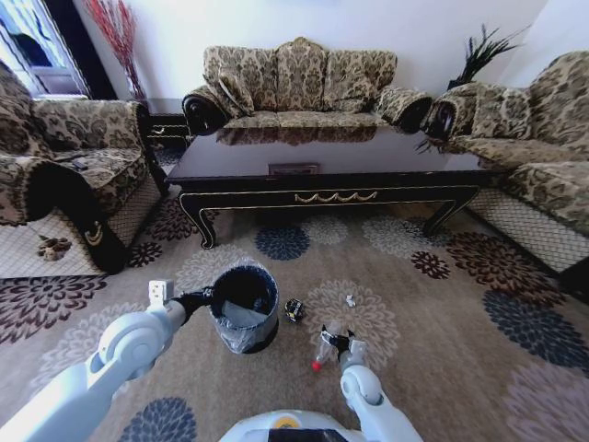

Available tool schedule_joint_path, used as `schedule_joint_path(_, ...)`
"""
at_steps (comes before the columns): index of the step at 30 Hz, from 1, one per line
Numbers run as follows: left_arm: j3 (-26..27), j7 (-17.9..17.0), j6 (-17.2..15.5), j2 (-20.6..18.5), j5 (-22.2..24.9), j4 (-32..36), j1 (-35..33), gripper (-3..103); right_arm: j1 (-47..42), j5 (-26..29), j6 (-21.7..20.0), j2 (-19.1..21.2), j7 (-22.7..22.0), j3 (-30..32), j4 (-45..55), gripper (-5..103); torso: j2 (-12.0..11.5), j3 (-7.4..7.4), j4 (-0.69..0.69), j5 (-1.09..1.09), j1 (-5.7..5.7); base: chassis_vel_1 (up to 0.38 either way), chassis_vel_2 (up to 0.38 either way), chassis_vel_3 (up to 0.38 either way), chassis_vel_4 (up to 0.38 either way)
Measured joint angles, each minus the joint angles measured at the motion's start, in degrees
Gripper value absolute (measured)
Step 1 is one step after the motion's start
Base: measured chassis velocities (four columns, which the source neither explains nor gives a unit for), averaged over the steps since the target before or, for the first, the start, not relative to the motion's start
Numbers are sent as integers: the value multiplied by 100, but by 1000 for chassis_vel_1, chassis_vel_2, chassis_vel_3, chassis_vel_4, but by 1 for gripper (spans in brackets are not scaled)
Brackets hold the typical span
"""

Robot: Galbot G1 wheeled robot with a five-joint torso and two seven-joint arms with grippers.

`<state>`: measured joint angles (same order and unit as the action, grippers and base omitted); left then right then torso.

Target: Move to the front of the table and pick up the trash from the floor, then place it into the trash bin.

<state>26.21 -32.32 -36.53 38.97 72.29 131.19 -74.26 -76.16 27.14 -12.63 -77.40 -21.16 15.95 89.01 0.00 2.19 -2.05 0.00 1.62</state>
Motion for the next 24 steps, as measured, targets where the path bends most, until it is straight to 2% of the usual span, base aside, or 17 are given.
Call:
schedule_joint_path(15, 101, 31, 9, 20, -32, 74, -164, 3, 131, 2, 64, -163, 47, -166, -539, 101, 0, 0, 0, 0, 0, 0, 0, 0, 0)
schedule_joint_path(17, 122, 46, 9, 12, -32, 74, -166, 3, 134, 2, 51, -165, 51, -184, -566, 93, 0, 0, 0, 0, 0, 0, 0, 0, 0)
schedule_joint_path(18, 122, 46, 9, 12, -32, 74, -166, 3, 134, 2, 51, -165, 51, -184, -566, 93, 0, 0, 0, 0, 0, 0, 0, 0, 0)
schedule_joint_path(21, 127, 52, 10, 4, -26, 73, -157, 3, 109, 3, 44, -160, 71, -196, -591, 76, 0, 0, 0, 1, 0, 0, 0, 0, 0)
schedule_joint_path(23, 127, 52, 10, 4, -26, 71, -153, 3, 100, 2, 44, -157, 77, -196, -593, 76, 0, 0, 0, 1, 0, 0, 0, 0, 0)
schedule_joint_path(24, 121, 52, 12, 4, -25, 63, -142, 3, 92, 2, 44, -152, 84, -196, -593, 71, 0, 0, 0, 0, 0, 0, 0, 0, 0)
